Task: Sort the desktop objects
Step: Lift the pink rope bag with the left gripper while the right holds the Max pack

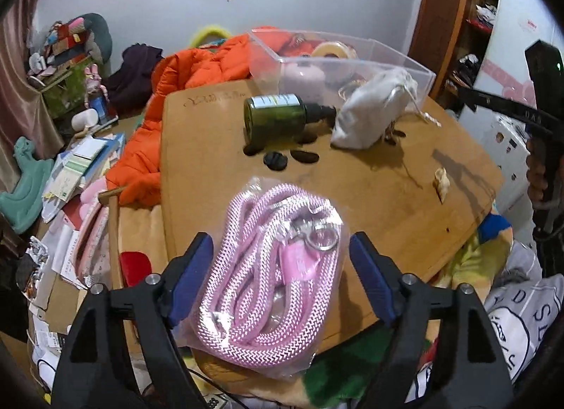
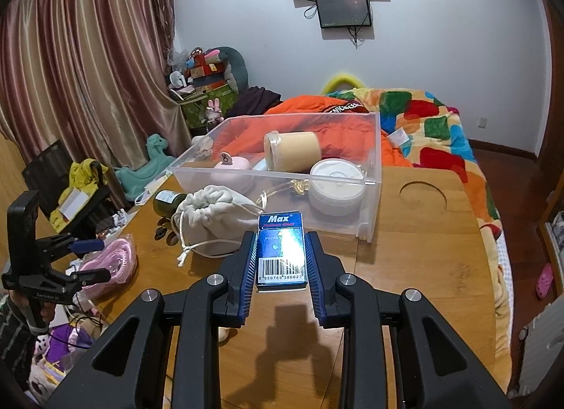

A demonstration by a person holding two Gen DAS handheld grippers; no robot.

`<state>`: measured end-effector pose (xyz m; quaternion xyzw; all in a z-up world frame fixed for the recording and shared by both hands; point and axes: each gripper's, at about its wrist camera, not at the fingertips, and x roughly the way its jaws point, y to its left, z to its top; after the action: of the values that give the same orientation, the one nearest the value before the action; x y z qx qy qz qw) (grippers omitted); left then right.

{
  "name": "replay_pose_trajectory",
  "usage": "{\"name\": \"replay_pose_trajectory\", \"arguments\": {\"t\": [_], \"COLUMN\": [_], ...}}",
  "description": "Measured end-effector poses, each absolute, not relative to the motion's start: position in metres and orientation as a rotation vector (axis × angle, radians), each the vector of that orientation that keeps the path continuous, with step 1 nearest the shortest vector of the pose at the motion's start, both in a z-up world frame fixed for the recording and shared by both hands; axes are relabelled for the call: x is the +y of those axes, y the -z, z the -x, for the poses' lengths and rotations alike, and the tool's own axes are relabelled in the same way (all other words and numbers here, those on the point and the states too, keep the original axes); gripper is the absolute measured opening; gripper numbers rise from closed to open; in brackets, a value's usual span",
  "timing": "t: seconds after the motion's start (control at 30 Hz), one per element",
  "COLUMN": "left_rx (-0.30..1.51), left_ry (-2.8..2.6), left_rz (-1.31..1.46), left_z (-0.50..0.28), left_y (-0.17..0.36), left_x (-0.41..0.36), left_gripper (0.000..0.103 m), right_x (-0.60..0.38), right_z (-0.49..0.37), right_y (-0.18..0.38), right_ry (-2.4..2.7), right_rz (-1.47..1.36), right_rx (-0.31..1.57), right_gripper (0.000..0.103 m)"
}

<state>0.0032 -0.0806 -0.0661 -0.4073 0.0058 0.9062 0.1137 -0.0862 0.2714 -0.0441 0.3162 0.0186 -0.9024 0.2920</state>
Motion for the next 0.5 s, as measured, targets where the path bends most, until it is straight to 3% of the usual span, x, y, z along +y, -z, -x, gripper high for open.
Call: {"name": "replay_pose_trajectory", "arguments": {"t": [0.23,0.5], "left_rx": [0.093,0.180], "left_ry": [-2.661,-2.684], "left_rz": [1.186,1.166], "left_z": [0.000,0.003], "left_y": [0.076,0.082], "left_x": [-0.073,-0.063], "left_gripper": [0.085,0.071], "right_x": [0.260,0.254], "right_z": [0.078,0.076], "right_y": [0.040,0.042], "right_ry": [2.422,2.416], "right_rz": [-0.833,-0.845], "right_rx": [0.120,0.141], "right_gripper": [0.025,0.025]}}
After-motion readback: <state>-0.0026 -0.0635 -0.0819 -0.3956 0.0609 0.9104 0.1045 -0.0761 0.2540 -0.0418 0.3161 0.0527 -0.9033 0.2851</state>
